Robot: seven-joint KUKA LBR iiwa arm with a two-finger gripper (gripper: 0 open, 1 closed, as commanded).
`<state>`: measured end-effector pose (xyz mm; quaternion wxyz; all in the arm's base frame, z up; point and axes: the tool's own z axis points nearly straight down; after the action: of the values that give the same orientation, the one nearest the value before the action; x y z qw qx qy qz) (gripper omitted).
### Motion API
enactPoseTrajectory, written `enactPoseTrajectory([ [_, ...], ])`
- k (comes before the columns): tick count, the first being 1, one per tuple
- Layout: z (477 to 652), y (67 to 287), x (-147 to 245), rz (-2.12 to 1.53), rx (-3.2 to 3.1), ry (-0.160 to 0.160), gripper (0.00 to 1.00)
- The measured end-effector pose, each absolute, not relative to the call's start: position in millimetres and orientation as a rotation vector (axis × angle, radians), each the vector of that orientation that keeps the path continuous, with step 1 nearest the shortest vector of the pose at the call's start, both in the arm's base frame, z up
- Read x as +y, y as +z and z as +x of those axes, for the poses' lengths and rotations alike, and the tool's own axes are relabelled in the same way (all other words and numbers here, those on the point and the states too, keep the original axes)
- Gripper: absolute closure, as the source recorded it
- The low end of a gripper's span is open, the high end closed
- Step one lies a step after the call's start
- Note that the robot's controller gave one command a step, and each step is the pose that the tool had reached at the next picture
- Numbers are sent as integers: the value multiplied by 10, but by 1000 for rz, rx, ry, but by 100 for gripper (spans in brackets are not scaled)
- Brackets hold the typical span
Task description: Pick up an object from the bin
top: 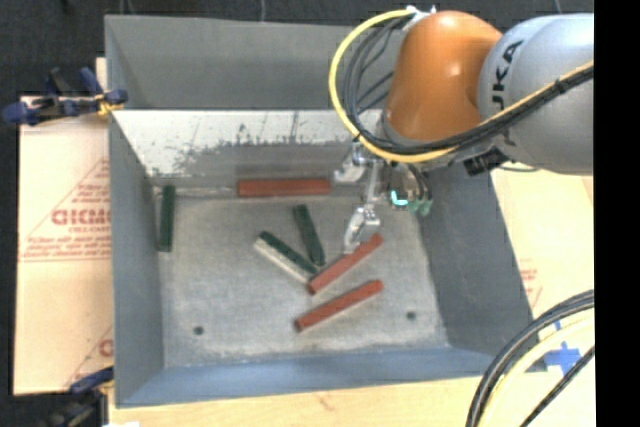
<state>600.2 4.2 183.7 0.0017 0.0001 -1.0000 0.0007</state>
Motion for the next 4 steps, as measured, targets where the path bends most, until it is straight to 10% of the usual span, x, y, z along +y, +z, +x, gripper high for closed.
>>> enactPoseTrajectory([
  [1, 6019, 1880, 42, 0, -3146, 2, 0],
  [2, 5821, 1391, -126, 24, -3152, 2, 0],
  [3, 5354, 956, 8, -119, -3130, -2, 100],
  [4, 5355, 956, 8, -119, -3130, -2, 100],
])
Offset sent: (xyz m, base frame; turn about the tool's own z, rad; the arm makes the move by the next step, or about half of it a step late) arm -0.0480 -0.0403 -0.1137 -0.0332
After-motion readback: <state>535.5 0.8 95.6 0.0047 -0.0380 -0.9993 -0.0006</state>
